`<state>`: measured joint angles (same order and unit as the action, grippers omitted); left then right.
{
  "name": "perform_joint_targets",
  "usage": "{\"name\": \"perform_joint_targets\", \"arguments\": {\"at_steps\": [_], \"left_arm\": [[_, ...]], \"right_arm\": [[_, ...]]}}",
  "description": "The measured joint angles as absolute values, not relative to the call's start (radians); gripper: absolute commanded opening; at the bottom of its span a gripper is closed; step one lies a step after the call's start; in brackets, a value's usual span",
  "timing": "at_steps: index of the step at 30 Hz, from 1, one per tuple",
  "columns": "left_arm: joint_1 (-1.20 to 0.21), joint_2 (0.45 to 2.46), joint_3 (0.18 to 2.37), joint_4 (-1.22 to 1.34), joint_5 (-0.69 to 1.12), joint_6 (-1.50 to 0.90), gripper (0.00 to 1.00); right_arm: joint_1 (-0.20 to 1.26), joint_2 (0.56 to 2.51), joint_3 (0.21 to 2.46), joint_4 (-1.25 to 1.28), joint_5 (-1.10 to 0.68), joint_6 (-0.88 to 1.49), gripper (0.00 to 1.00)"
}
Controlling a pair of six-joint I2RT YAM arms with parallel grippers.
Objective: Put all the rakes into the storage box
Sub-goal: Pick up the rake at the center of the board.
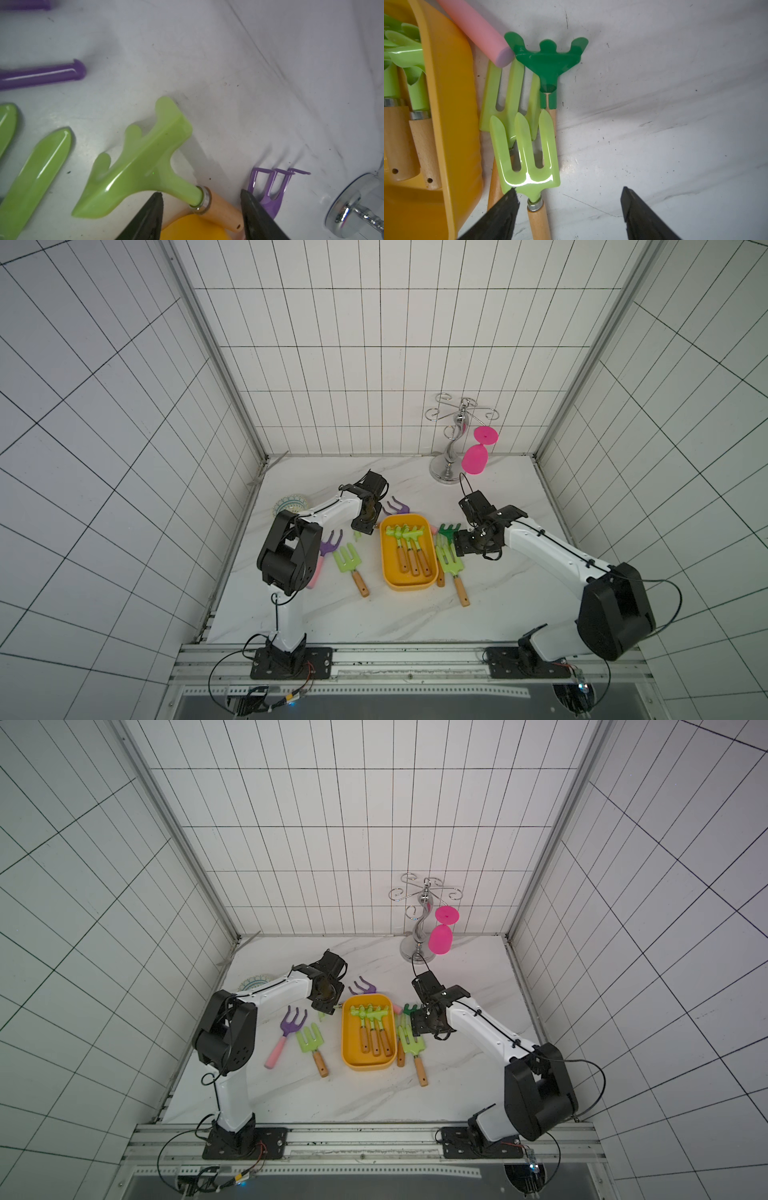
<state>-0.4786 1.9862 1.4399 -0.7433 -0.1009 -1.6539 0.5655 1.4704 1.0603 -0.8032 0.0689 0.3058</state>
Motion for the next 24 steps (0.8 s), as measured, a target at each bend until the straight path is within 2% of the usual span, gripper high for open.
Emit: {"name": "perform_joint_targets", "arguments": {"at_steps": [3, 7, 14, 24], "left_arm": [[-0.478, 2.030, 1.448, -0.744, -0.099, -1.648, 0.50], [-0.477, 2.041, 1.454, -0.749, -0.097, -1.644, 0.35], [-0.465, 2.049, 1.466, -0.733, -0.099, -1.636, 0.14], [-0.461, 2.052, 1.470, -0.690, -0.101, -1.589, 0.11]], "right_arm": [[0.562, 1.482, 1.060, -0.800, 0.063, 0.303, 0.81], [0.560, 1.486, 1.060, -0.795, 0.056, 0.303, 0.81], [0.549, 1.486, 1.060, -0.786, 0.044, 0.303, 0.81], [0.549, 1.486, 1.060, -0.783, 0.040, 0.303, 0.81]]}}
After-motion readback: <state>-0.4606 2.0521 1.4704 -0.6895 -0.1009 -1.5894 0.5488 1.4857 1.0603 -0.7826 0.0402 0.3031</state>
